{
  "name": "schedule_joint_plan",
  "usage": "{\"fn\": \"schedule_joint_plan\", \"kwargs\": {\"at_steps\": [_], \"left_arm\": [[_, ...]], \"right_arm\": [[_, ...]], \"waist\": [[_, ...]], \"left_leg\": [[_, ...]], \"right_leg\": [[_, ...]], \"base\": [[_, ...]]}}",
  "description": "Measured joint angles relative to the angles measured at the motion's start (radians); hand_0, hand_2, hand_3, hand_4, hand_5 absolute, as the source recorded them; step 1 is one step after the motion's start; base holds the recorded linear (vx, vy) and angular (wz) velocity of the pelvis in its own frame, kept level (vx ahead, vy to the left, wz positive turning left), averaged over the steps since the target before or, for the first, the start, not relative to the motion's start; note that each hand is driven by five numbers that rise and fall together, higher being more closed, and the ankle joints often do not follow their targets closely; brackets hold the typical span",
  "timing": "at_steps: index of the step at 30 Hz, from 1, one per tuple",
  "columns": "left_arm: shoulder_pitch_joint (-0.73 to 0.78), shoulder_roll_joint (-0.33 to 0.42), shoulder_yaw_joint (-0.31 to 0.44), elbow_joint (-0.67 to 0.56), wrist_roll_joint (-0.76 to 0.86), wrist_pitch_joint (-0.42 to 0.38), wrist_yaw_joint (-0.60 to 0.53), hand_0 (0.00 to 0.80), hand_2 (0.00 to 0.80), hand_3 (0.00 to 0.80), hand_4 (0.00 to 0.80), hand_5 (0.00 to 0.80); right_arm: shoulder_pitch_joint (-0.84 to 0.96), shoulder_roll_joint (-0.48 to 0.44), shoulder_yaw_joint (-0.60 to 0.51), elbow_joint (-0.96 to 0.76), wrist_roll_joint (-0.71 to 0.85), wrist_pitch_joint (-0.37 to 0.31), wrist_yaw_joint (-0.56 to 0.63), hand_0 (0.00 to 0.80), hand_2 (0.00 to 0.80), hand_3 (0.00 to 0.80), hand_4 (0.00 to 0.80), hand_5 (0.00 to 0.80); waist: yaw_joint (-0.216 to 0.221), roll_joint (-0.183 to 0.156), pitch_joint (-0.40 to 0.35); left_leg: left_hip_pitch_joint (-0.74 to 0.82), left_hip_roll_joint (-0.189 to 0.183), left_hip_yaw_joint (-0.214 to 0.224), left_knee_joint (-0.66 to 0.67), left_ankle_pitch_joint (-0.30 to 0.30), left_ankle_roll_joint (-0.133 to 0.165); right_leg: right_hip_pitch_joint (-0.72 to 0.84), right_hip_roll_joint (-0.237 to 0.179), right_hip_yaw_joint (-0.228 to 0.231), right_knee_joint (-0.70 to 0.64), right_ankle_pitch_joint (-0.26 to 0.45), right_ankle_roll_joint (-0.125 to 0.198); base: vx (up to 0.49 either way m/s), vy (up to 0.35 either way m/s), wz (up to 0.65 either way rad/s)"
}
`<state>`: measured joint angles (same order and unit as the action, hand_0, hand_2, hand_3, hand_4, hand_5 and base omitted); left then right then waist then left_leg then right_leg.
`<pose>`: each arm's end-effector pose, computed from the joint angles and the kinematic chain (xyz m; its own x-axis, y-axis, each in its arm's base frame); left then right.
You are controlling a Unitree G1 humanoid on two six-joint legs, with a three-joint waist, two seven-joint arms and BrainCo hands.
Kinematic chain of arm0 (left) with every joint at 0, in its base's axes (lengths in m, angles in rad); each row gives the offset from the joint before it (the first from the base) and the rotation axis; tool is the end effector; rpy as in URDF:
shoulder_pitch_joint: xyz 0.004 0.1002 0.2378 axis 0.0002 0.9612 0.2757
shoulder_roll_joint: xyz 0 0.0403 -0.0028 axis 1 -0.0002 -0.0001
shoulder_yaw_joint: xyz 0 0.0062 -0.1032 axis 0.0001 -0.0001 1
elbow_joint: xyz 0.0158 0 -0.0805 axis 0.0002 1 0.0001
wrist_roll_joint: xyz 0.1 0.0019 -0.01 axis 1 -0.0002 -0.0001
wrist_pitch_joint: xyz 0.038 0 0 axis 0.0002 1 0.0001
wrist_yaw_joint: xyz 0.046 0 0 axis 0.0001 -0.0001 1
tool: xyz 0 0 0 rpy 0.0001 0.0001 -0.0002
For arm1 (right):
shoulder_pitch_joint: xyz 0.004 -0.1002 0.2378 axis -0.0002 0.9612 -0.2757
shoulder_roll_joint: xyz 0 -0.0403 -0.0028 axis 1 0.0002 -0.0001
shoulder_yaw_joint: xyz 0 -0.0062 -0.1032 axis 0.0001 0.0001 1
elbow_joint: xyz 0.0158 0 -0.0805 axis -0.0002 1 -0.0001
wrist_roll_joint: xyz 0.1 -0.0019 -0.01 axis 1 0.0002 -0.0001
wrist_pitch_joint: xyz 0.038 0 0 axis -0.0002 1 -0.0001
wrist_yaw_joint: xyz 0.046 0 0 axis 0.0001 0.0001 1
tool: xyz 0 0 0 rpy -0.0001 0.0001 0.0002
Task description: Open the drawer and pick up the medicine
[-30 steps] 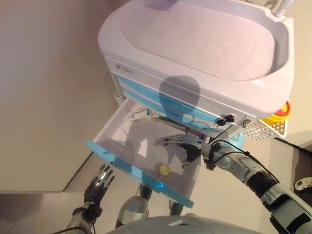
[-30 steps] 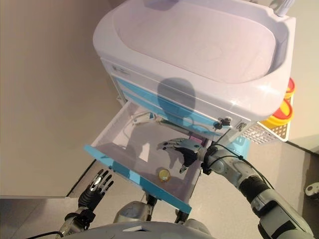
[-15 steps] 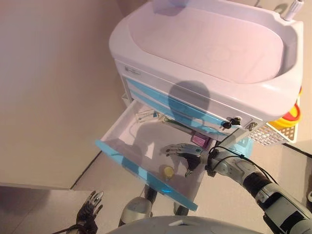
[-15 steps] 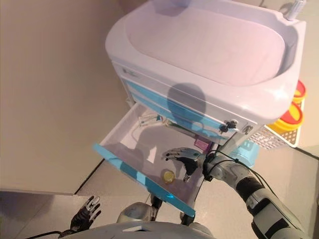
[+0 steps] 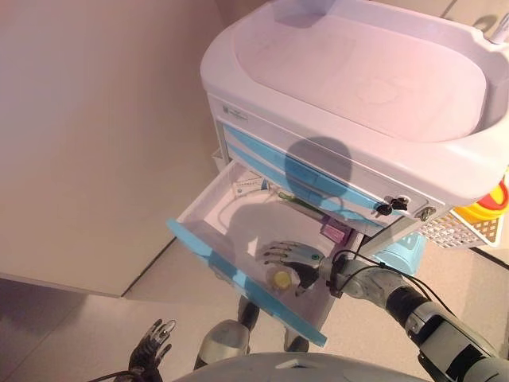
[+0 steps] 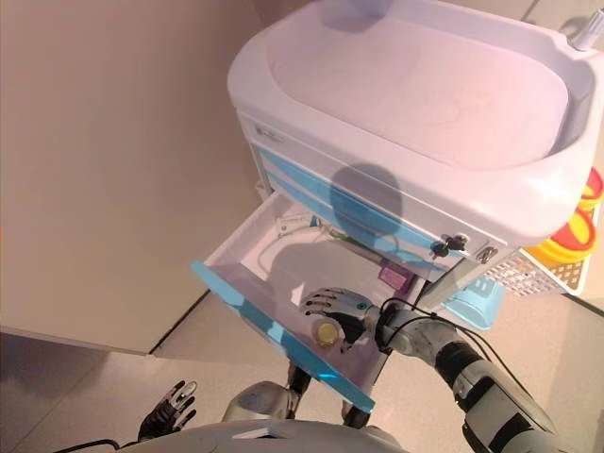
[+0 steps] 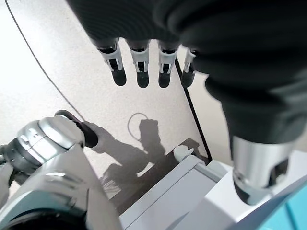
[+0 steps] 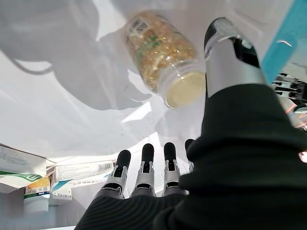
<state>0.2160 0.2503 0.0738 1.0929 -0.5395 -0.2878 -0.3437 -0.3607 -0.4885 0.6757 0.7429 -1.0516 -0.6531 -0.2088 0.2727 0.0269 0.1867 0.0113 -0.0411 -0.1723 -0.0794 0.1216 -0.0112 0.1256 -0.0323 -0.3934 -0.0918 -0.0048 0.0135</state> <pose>0.0244 0.2511 -0.1061 0.6319 0.1034 -0.7681 -0.3704 0.9108 -0.1821 0.2138 -0.1740 -0.0229 0.5356 0.7448 -0.3981 -0.3945 -0.1962 -0.8977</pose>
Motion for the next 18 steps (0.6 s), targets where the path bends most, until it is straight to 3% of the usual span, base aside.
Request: {"fn": "schedule_joint_plan", "kwargs": {"at_steps": [18], "left_arm": [[0.0,-0.001,-0.022,0.0,0.001,0.0,-0.008,0.0,0.0,0.0,0.0,0.0]], "right_arm": [[0.001,0.0,0.01,0.01,-0.051,0.043,-0.031,0.0,0.0,0.0,0.0,0.0]], "waist": [[0.004,0.011,-0.007]], "left_leg": [[-0.004,-0.002,-0.013,0.0,0.001,-0.001]], "right_leg": [[-0.001,0.0,-0.005,0.0,0.0,-0.001]], "base": [[0.002,0.0,0.0]]}}
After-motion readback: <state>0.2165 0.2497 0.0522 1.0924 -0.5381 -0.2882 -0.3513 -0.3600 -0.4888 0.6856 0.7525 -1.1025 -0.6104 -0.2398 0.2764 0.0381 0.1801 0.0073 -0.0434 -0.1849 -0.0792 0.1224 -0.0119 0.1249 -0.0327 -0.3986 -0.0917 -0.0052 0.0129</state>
